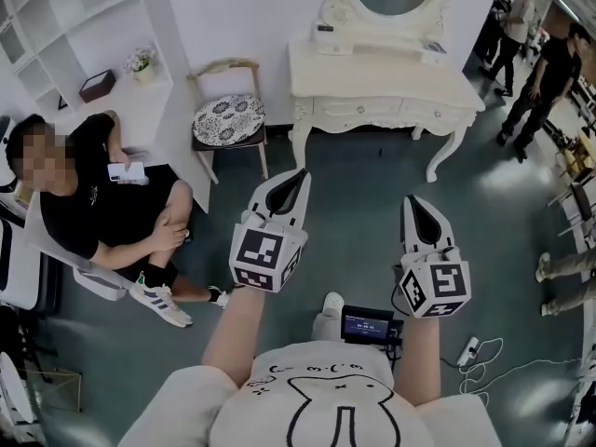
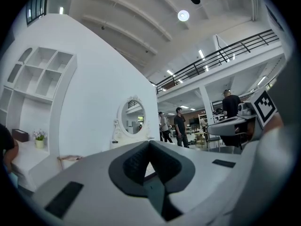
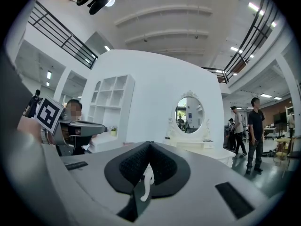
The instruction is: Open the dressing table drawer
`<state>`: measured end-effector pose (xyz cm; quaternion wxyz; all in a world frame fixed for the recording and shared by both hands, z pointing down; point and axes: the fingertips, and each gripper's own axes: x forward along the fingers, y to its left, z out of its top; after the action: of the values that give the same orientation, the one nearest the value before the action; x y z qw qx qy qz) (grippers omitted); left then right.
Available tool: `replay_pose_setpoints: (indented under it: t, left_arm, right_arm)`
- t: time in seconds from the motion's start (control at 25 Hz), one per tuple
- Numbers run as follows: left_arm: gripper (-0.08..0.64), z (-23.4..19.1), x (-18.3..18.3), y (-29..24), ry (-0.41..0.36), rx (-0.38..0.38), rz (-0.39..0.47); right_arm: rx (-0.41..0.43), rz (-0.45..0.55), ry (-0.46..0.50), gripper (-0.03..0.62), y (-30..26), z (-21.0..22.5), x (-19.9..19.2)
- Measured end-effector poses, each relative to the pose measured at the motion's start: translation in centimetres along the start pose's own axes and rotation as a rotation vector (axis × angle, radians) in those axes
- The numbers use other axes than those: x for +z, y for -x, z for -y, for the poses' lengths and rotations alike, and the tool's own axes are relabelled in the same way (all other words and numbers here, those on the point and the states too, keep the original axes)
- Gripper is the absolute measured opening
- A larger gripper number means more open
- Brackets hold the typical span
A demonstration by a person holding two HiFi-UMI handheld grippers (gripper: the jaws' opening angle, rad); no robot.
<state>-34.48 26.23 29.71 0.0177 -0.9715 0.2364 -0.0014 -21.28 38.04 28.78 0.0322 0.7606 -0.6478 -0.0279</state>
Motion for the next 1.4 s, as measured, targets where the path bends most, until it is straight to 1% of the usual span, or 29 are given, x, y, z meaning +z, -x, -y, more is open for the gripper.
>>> replay_pose_setpoints:
  t: [0.24, 0.52, 0.76, 0.88, 1.0, 1.2, 1.4]
  left_arm:
    - [-0.002, -1.0, -0.6, -5.5, -0.003, 0.016, -0.025]
    - [-0.002, -1.0, -0.3, -11.7, -0.021, 0.034, -0.028]
    - [-0.002, -0.8, -0.5, -15.4, -0.030, 0.064, -0.029]
    - [-0.002, -0.9, -0.8, -16.7, -0.027, 0.073, -0.030]
    - [-0.002, -1.1, -1.4, -17.9, -0.007, 0.083, -0.035]
    - [0.000, -2.0, -2.0, -20.1, -0.030, 0.077, -0.049]
    - [0.000, -3.7, -2.5, -23.0, -0.020, 0.075, -0.055]
  right_arm:
    - [0.010, -0.008, -0.013, 0.014, -4.7, 4.0, -0.7]
    - [0.046, 0.021, -0.024, 0.014, -9.0, 8.7, -0.8]
    - [0.075, 0.038, 0.000, 0.014, -11.9, 12.1, -0.7]
    - [0.082, 0.034, 0.011, 0.012, -13.1, 13.0, -1.0]
    - [0.095, 0.028, 0.009, 0.012, -13.9, 13.4, -1.5]
    - [0.104, 0.024, -0.006, 0.012, -16.1, 13.9, -2.1]
    - [0.103, 0.022, -0.001, 0.012, -18.7, 15.2, -2.6]
